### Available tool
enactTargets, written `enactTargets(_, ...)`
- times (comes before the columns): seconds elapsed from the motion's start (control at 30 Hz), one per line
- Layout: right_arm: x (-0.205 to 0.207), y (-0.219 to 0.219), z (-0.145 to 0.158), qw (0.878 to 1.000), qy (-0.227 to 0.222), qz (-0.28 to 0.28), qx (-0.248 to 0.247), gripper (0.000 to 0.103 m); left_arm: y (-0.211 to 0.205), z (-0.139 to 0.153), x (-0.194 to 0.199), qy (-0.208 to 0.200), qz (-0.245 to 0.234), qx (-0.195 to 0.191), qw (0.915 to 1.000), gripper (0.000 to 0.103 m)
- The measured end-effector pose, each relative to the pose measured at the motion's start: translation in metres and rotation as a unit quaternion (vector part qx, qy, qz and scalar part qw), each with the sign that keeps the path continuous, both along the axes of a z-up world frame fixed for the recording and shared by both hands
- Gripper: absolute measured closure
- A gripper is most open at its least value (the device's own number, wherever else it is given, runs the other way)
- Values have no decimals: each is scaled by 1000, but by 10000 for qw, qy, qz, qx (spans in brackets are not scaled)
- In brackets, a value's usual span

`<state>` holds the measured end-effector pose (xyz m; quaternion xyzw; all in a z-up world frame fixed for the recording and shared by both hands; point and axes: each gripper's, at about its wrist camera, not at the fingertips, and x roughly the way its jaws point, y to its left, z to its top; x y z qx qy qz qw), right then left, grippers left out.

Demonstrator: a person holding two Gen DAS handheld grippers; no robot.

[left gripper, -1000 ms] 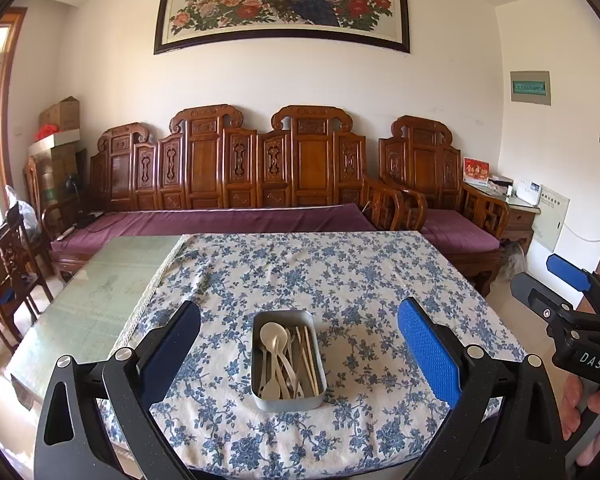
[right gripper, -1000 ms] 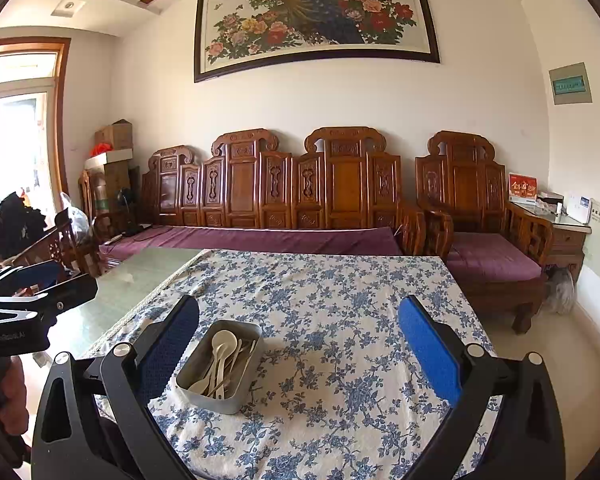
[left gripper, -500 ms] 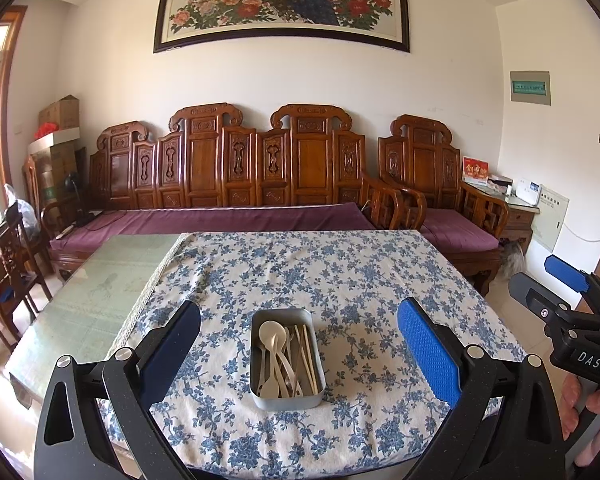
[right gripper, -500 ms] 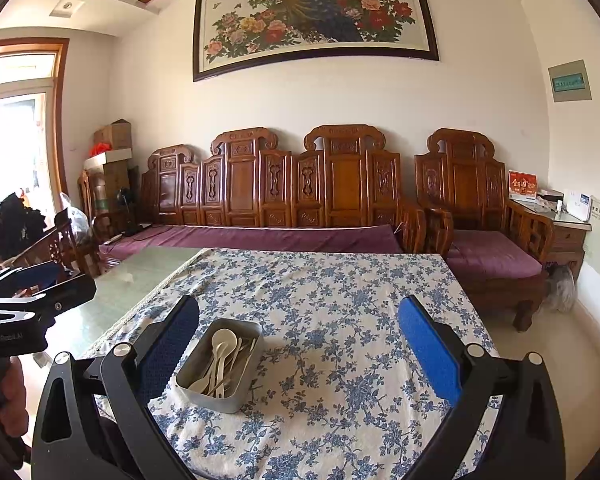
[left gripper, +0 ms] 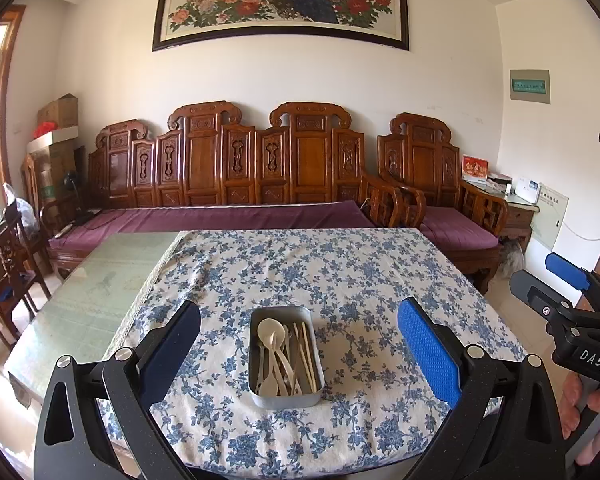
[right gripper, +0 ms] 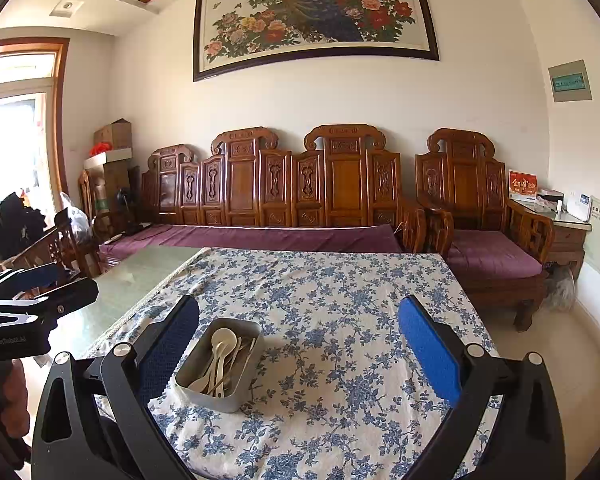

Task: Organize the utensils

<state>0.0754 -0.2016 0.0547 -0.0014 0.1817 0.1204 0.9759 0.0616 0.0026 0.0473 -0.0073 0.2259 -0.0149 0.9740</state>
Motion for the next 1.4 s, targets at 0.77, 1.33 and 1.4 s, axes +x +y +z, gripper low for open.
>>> enactTargets(0.77,0,0,0,10000,0,-20,10,3,-1,-3,0,7,-17,-12,10000,8)
enactTargets(1.33,-1,1,0,10000,5,-27,29,3,-1,-2,1,7,-29,-16,10000,8)
enactTargets(1.4,-1,1,0,10000,6,-26,28,3,-1,-2,1,6,-42,-21,10000,8)
